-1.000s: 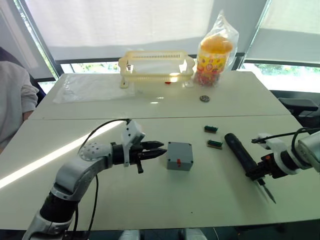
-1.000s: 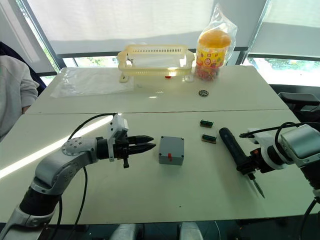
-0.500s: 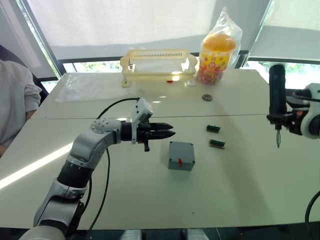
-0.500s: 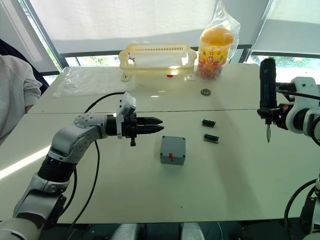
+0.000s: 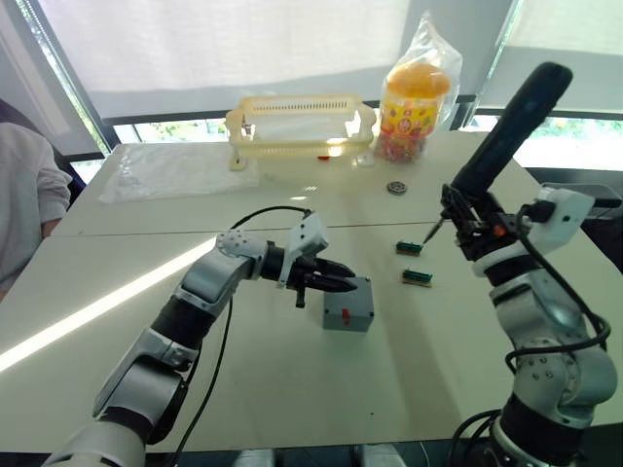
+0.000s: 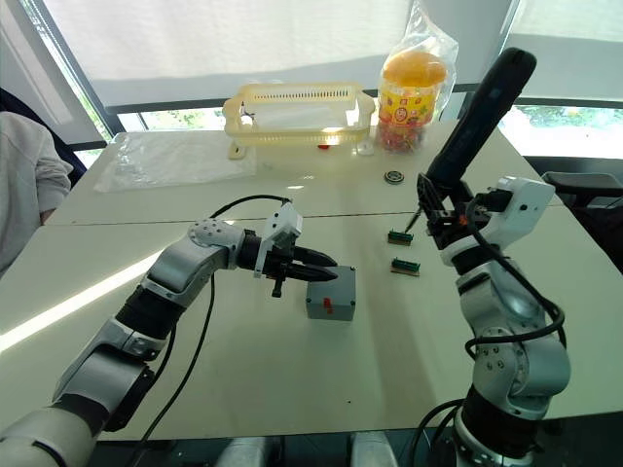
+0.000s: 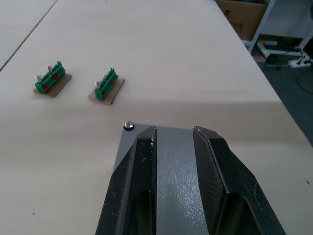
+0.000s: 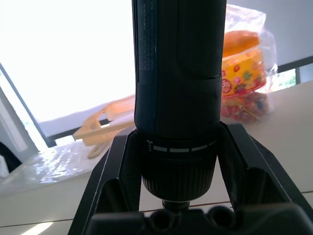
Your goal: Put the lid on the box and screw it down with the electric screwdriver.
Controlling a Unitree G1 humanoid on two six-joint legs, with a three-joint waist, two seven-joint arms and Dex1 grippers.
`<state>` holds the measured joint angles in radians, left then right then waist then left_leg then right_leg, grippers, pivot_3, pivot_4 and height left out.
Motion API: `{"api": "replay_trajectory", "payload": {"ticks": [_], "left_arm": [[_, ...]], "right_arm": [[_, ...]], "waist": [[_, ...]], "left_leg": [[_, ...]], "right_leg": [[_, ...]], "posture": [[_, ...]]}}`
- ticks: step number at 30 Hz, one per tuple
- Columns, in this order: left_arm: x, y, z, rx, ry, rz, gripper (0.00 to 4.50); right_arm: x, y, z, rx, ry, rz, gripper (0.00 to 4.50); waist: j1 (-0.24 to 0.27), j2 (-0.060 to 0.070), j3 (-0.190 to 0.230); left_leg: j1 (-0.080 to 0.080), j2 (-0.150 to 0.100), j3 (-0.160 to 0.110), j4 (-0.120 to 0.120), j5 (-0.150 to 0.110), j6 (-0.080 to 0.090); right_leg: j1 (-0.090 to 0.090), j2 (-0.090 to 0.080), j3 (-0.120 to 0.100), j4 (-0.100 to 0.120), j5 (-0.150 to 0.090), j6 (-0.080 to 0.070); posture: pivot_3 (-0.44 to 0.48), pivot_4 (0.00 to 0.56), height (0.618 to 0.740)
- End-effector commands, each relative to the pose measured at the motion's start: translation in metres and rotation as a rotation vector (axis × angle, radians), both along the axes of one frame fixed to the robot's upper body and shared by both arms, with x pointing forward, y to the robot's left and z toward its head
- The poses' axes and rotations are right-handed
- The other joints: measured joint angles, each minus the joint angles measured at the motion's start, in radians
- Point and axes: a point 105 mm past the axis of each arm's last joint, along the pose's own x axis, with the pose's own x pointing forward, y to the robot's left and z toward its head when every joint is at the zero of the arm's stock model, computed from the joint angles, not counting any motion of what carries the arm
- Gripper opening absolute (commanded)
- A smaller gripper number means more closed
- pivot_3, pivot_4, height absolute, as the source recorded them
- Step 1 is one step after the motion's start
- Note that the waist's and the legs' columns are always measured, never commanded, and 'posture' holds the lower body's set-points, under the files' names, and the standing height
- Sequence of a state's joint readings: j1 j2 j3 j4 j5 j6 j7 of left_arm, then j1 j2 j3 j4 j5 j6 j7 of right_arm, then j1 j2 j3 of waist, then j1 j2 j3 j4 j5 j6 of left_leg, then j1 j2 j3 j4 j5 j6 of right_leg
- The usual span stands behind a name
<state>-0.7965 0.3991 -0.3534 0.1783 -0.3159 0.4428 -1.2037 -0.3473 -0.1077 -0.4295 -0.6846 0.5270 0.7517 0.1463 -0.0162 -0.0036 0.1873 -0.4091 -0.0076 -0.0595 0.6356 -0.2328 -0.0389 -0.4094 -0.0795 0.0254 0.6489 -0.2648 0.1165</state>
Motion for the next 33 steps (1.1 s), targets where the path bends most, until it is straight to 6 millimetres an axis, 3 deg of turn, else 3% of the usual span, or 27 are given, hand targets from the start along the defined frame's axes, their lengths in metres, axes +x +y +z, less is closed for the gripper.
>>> {"api": "replay_trajectory", "payload": {"ticks": [1, 12, 24, 33], "left_arm": [[-0.005, -0.002, 0.001, 0.014, -0.052, -0.015, 1.13], [-0.008, 0.0, -0.035, 0.107, -0.057, 0.036, 1.13], [-0.012, 0.001, -0.038, 0.101, -0.042, 0.051, 1.13], [-0.011, 0.002, -0.037, 0.112, -0.045, 0.047, 1.13]], "right_arm": [[-0.018, 0.014, 0.021, -0.062, -0.147, 0.009, 1.75], [-0.019, 0.058, -0.018, -0.156, -0.069, 0.187, 1.75], [-0.007, 0.057, -0.041, -0.187, -0.035, 0.192, 1.75], [-0.003, 0.056, -0.042, -0.18, -0.054, 0.176, 1.75]], "waist": [[0.002, 0.0, 0.0], [-0.001, 0.0, 0.0], [0.001, 0.0, -0.001], [0.001, 0.0, -0.001]], "left_leg": [[0.0, 0.0, 0.0, 0.0, 0.0, 0.0], [0.001, 0.0, 0.0, -0.001, 0.0, 0.0], [0.002, 0.0, -0.001, -0.001, 0.0, 0.0], [0.002, 0.0, -0.001, -0.001, 0.0, 0.0]], "right_leg": [[0.0, 0.0, 0.0, 0.0, 0.0, 0.0], [0.001, 0.0, 0.0, 0.0, 0.0, 0.0], [0.002, 0.0, -0.001, -0.001, 0.0, 0.0], [0.002, 0.0, -0.001, -0.001, 0.0, 0.0]], "posture": [[0.0, 0.15, 0.74], [0.0, 0.15, 0.74], [0.0, 0.15, 0.74], [0.0, 0.15, 0.74]]}}
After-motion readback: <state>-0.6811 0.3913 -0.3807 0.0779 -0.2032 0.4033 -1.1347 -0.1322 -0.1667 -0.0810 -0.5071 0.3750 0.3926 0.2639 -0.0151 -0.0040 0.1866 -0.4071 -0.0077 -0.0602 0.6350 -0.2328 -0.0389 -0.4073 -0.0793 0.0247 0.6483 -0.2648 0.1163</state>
